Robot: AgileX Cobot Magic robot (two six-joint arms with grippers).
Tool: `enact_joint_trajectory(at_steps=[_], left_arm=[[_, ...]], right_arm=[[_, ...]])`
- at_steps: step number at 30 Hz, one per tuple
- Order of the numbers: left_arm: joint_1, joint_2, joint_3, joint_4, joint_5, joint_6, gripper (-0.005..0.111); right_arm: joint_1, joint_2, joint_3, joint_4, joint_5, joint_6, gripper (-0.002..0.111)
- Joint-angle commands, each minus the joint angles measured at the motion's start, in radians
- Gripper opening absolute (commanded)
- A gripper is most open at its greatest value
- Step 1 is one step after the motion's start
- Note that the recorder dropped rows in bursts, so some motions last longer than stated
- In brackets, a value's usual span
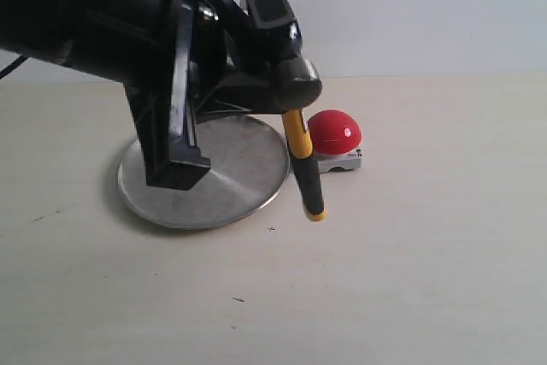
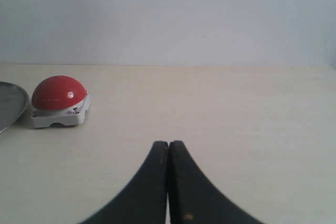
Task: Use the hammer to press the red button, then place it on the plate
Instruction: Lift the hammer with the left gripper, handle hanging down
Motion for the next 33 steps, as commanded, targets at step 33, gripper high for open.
enact_joint_trajectory(at_steps=[33], left_arm=[[0.334, 0.144, 0.199, -1.06, 0.389, 0.931, 0.0]], right_arm=[[-0.007, -0.005, 0.006, 0.247, -0.338, 0.153, 0.0]])
